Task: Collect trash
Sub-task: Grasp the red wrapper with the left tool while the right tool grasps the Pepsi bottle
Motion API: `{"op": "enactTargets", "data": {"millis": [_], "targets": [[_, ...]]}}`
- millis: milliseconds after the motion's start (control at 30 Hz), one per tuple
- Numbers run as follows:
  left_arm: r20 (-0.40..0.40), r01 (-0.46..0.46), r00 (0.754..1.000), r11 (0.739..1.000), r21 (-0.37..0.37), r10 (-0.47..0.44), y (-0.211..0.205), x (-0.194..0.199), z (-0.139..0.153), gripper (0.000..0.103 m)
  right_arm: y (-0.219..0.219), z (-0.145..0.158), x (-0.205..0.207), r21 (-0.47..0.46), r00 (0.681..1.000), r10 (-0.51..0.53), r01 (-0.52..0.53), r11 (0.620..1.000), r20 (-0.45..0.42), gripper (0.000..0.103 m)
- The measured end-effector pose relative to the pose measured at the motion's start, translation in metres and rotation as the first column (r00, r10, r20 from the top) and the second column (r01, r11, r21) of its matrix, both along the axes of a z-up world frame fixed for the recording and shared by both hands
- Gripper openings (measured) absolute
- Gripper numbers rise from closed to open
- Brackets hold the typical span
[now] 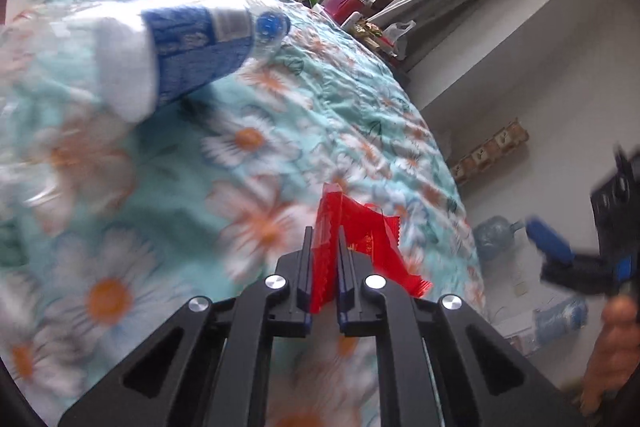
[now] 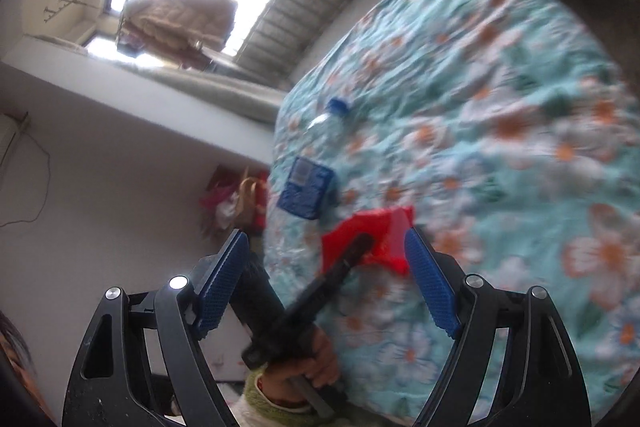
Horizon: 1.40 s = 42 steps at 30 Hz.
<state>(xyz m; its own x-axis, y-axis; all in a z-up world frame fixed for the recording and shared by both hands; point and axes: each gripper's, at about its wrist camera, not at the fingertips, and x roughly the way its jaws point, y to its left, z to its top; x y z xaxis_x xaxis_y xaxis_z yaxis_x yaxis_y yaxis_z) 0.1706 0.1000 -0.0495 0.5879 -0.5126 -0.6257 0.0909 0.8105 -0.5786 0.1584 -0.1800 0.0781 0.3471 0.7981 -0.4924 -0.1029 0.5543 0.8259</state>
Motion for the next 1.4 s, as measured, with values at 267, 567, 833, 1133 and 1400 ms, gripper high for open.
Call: {"op": "enactTargets", "data": {"millis": [267, 567, 833, 1133, 1400], "targets": [[-0.044, -0.108, 0.992, 0.986, 0.126, 0.114, 0.078, -0.077, -0.003, 0.008, 0.099, -0.031, 0.061, -0.014, 0.984, 0.128, -0.130, 0.991, -0.128, 0.077], [-0.040, -0.325, 0.940, 0.926, 0.192, 0.338, 0.146, -0.131, 0.002, 0.008, 0.190, -0.063, 0.097, 0.002, 0.963, 0.190, -0.193, 0.981, -0.192, 0.078], [-0.014, -0.336, 0.938, 0.921, 0.199, 0.346, 0.150, -0.135, 0.007, 0.007, 0.195, -0.069, 0.090, -0.046, 0.970, 0.182, -0.192, 0.980, -0.160, 0.062], [0.002, -0.265, 0.963, 0.950, 0.167, 0.269, 0.136, -0.120, 0.015, 0.007, 0.115, -0.047, 0.050, -0.106, 0.954, 0.257, -0.274, 0.956, -0.152, 0.052], [-0.005, -0.121, 0.992, 0.986, 0.115, 0.123, 0.097, -0.098, 0.018, 0.007, 0.052, -0.046, -0.039, -0.169, 0.954, 0.231, -0.264, 0.949, -0.193, 0.049]]}}
